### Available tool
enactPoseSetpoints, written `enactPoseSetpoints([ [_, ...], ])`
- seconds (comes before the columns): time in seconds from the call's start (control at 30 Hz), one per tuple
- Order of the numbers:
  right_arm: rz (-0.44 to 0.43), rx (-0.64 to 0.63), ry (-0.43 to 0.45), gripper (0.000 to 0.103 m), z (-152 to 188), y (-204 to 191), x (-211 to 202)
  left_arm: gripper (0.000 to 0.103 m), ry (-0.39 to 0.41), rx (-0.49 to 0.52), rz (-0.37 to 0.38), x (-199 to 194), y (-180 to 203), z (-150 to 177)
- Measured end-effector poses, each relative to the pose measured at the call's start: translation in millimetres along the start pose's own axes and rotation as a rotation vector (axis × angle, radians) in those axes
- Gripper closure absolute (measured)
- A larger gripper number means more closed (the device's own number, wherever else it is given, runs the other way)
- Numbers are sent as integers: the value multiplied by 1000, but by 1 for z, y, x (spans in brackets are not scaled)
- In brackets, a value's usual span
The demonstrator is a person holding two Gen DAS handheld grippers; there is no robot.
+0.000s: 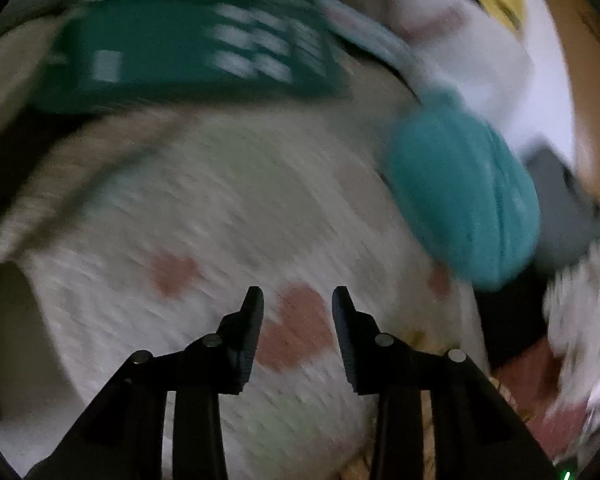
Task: Fold small clothes
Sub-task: 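Lower both grippers onto the sweater hem and grasp it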
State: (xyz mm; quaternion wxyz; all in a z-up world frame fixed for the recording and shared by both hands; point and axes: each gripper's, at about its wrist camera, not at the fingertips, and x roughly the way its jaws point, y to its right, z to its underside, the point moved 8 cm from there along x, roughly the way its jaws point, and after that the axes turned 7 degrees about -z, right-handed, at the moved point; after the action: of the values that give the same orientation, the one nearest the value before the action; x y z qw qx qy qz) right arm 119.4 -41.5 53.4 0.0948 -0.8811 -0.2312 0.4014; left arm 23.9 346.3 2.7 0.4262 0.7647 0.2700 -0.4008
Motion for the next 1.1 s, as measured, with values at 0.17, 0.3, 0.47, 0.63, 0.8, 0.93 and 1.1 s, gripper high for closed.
enactPoseSetpoints([
  [0.17, 179, 210, -41, 93, 34, 141, -18, 65, -123, 272, 13, 33, 81, 72],
  [0.3, 213, 310, -83, 94, 71, 198, -19, 63, -236, 409, 45, 59, 127, 127],
  [0.47, 188, 329, -87, 93, 89, 228, -28, 61, -270, 547, 16, 86, 161, 174],
  [0.63, 134, 260, -87, 92, 95, 228, -26, 57, -210, 670, -133, 119, 175, 195],
  [0.8, 144, 372, -56, 83, 91, 260, -34, 60, -173, 675, -206, 126, 171, 191],
  [0.93, 317, 418, 5, 80, 84, 297, -69, 59, -140, 719, -257, 130, 182, 197],
  [1.1, 140, 476, 139, 80, 62, 281, -86, 67, -38, 677, -245, 97, 191, 182],
])
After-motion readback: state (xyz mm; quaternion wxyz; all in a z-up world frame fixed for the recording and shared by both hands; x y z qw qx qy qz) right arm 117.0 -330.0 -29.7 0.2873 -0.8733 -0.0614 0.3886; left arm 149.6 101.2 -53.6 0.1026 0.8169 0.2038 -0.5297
